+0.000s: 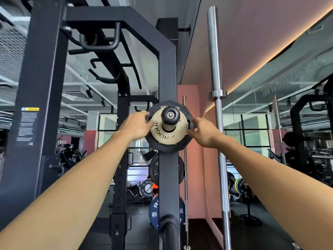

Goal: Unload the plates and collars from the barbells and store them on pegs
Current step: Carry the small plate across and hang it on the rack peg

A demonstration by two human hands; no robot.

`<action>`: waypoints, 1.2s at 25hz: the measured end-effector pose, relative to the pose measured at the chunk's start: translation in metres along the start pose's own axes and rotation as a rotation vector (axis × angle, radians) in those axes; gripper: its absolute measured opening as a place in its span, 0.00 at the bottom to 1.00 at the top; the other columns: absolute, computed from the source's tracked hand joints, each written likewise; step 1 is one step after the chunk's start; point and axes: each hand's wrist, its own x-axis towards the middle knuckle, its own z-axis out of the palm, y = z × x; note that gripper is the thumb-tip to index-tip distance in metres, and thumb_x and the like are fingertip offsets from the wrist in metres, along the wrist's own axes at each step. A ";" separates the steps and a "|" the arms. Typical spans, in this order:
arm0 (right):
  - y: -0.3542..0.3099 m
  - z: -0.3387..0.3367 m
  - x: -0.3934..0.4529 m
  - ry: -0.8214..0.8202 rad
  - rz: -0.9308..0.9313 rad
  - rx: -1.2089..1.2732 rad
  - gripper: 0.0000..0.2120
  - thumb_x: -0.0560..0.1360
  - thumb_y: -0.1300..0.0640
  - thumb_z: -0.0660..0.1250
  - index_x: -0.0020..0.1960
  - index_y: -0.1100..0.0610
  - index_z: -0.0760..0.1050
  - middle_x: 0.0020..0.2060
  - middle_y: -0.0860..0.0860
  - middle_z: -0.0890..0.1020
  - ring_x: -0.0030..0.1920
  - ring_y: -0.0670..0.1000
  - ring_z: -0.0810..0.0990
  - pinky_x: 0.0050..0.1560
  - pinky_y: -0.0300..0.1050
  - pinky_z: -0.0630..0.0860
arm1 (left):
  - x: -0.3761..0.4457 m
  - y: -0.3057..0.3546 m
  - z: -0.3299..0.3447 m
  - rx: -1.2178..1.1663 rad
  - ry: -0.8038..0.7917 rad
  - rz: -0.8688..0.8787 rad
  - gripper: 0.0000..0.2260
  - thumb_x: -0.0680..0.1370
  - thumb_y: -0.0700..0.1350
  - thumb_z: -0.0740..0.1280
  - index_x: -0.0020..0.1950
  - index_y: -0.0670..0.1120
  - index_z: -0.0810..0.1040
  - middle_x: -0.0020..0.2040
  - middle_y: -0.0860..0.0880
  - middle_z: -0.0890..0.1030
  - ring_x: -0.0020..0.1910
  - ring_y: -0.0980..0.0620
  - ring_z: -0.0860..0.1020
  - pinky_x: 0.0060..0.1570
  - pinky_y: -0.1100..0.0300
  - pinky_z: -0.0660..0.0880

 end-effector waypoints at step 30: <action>-0.078 -0.081 -0.118 -0.109 0.039 0.831 0.07 0.82 0.58 0.59 0.55 0.61 0.64 0.41 0.61 0.80 0.34 0.60 0.82 0.30 0.47 0.81 | -0.116 0.074 -0.104 -0.343 0.104 -0.114 0.02 0.79 0.43 0.67 0.47 0.48 0.79 0.44 0.47 0.81 0.45 0.49 0.79 0.45 0.57 0.75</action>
